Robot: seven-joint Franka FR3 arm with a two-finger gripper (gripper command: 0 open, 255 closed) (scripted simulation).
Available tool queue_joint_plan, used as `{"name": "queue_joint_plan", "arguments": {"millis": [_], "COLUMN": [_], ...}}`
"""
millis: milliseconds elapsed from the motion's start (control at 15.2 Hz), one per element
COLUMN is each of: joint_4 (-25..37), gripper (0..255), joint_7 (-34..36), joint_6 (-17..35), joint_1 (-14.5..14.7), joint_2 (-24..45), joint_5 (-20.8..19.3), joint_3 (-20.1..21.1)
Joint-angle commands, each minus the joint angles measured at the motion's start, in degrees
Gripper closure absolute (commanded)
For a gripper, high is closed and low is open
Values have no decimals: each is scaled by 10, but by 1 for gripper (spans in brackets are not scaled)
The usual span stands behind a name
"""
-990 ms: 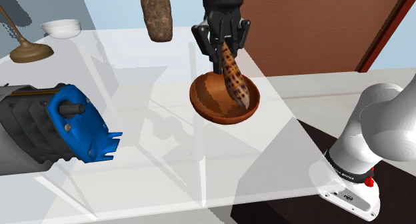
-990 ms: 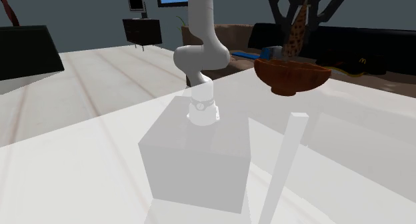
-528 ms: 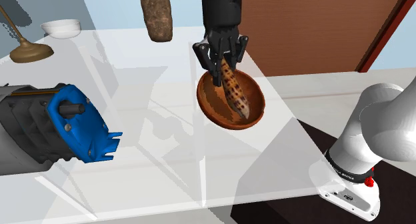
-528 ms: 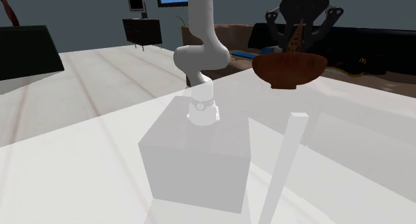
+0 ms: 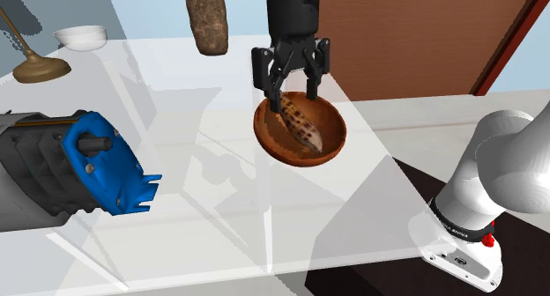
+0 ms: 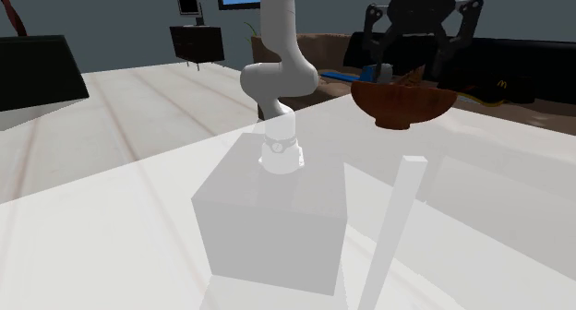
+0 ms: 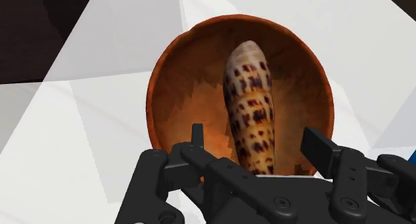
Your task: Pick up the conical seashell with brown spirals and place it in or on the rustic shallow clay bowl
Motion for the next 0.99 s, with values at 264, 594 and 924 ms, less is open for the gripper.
{"name": "queue_joint_plan", "arguments": {"millis": [264,594,924], "joint_4": [48,95,95], "gripper": [0,0,0], "joint_7": [4,7,7], "joint_6": [-37,-71,-71], "joint_1": [-3,-6,-6], "joint_2": [12,25,25], "joint_5": [-5,-9,-9], "joint_3": [-4,-7,-7]}}
